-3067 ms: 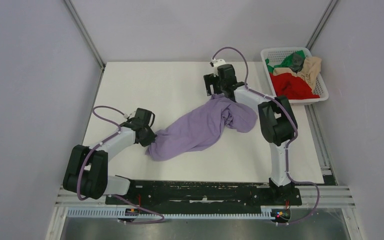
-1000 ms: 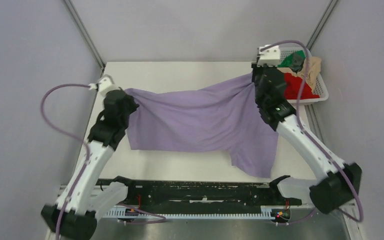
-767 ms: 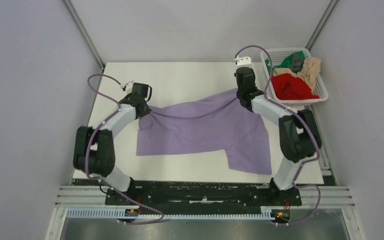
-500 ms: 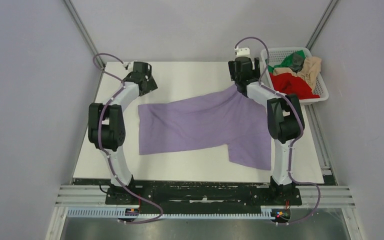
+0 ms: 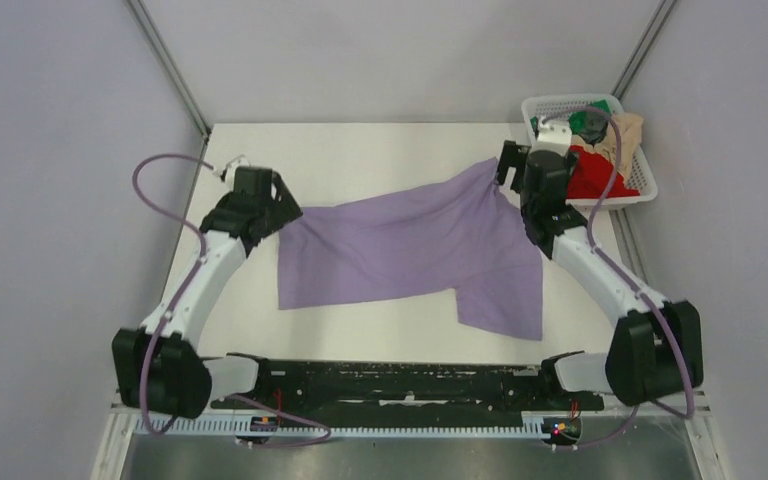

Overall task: Fold and stack the t-shirts
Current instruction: Flatten out the tshirt

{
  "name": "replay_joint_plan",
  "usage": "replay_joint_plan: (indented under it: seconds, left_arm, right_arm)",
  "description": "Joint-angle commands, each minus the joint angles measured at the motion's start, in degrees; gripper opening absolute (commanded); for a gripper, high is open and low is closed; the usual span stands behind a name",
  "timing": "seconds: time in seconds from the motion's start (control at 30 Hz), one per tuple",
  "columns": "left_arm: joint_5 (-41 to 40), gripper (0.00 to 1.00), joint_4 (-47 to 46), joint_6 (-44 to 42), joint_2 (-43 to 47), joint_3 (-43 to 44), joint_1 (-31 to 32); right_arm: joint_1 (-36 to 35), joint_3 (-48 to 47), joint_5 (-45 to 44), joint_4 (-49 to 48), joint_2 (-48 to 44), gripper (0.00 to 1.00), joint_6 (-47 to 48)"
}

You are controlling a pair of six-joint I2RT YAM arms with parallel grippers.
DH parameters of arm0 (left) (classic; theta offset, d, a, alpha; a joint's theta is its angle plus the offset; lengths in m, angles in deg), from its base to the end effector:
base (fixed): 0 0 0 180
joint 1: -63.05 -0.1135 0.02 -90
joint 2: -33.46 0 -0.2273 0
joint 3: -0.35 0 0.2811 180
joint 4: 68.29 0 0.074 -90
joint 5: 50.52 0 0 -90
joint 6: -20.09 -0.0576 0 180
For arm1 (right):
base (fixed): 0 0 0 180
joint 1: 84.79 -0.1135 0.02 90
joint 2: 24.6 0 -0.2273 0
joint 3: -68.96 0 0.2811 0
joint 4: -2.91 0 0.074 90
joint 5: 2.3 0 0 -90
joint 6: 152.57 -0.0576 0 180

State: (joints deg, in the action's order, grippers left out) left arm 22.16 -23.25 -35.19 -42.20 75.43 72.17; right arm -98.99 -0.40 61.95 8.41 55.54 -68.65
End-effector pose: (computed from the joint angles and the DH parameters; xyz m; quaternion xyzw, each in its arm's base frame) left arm 0.3335 -0.0362 0.2387 -0.2583 0.8800 -0.0100 0.3984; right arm 0.3726 0.0685 0.2496 0.0781 0.7875 -0.0725 0.6070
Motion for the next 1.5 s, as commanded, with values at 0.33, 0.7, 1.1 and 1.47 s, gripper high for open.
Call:
replay_joint_plan:
  seconds: [0.33, 0.7, 1.1, 1.47]
  left_arm:
    - [1.07, 0.96, 9.09, 20.86, 17.86, -31.59, 3.97]
    - [-1.27, 0.71, 4.42, 32.27, 16.44, -34.78, 3.96]
    - [-2.77, 0.56, 2.54, 34.32, 10.06, -33.69, 3.97]
    - [-0.55, 0.45, -1.36, 32.98, 3.23, -32.87, 3.97]
  right_arm:
    - [1.01, 14.28, 8.22, 11.25, -11.48, 0.98, -12.83]
    - [1.01, 14.68, 7.83, 11.31, -12.09, 0.98, -12.8]
    - [1.06, 14.5, 7.43, 11.71, -11.95, 0.98, -12.7]
    - [1.05, 13.86, 3.83, 14.03, -12.68, 0.98, -12.72]
